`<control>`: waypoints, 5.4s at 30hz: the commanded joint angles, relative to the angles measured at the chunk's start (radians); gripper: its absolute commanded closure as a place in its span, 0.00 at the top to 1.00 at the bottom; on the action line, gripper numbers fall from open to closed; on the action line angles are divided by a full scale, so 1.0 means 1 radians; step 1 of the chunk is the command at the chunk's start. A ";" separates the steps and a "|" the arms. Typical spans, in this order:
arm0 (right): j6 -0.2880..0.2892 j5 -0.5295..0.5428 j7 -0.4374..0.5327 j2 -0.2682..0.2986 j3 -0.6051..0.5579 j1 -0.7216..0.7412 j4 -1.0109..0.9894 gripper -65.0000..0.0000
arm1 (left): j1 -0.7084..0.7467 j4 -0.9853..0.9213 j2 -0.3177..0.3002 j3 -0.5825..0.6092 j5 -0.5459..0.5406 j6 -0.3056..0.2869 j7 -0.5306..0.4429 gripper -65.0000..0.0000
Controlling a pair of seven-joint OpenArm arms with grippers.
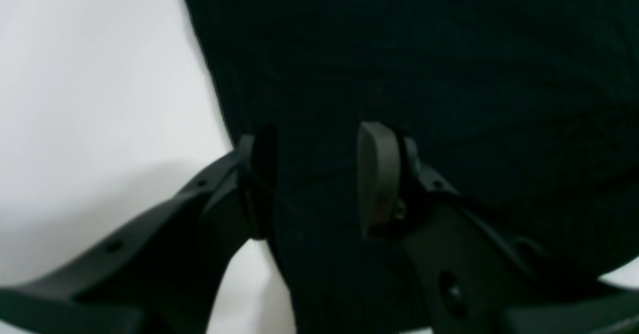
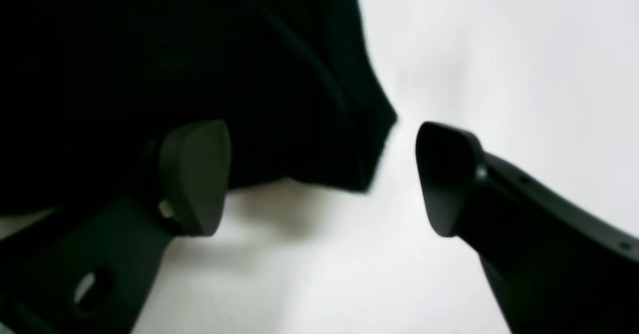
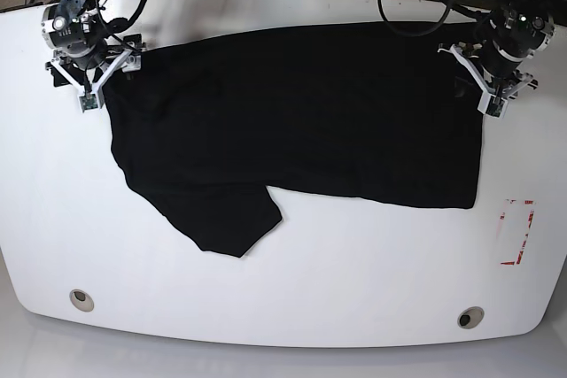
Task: Layout the t-shirt on the table in an organized manner, then fold the t-shirt properly
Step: 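Pull the edge apart to straighten the t-shirt, then release, then slide both grippers down the t-shirt's sides toward the hem, then grasp the t-shirt hem corners with both grippers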
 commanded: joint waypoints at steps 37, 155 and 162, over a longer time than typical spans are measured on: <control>0.001 0.021 0.096 0.030 0.001 -0.063 -0.121 0.29 | 0.121 0.021 -0.012 -0.085 -0.008 -0.001 -0.013 0.39; 0.001 0.047 0.316 0.198 -0.151 0.634 -0.912 1.00 | -0.477 -0.104 -0.084 0.090 -0.004 0.074 0.082 0.39; 0.001 0.054 0.319 0.195 -0.177 0.634 -0.912 1.00 | -0.483 -0.116 -0.086 0.075 -0.004 0.074 0.082 0.39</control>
